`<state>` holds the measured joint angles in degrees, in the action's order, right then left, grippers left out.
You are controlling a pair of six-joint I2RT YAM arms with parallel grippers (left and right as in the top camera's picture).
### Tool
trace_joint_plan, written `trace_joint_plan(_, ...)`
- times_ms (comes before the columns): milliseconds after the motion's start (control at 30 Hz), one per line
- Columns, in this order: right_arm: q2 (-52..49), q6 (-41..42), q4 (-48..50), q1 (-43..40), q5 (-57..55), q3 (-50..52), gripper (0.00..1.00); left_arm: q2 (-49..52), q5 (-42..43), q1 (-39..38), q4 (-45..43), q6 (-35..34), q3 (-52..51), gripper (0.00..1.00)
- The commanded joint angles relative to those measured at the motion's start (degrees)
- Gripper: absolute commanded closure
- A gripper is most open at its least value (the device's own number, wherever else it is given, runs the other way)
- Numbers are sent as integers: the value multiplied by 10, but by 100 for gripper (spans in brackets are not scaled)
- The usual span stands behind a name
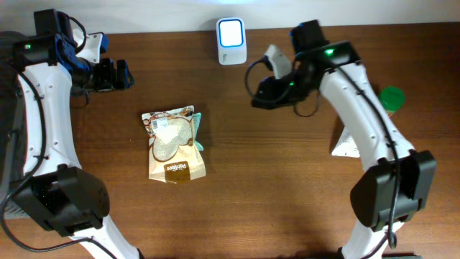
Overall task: Scan the item barcode
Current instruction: 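Move right gripper left toward the cream and teal wipes packet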
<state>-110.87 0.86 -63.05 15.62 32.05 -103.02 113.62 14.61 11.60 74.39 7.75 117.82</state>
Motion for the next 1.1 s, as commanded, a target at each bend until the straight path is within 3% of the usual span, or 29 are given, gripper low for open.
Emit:
trace_joint_plan(0,-11,89,71,36,12,38,58,-13,4,-2,1,9,3,1)
trace_joint_plan(133,-43,142,178,74,69,71,58,-13,4,-2,1,9,3,1)
trace_joint_plan(400,-129,130,221,110,166,73,58,-13,39,-2,2,5,3,1)
trace_joint_plan(733,-193,202,294,125,127,73,68,-11,77,-2,8,5,3,1)
trace_joint_plan(1067,-227,316,415,126,96,73,68,-1,83,-17,8,5,3,1)
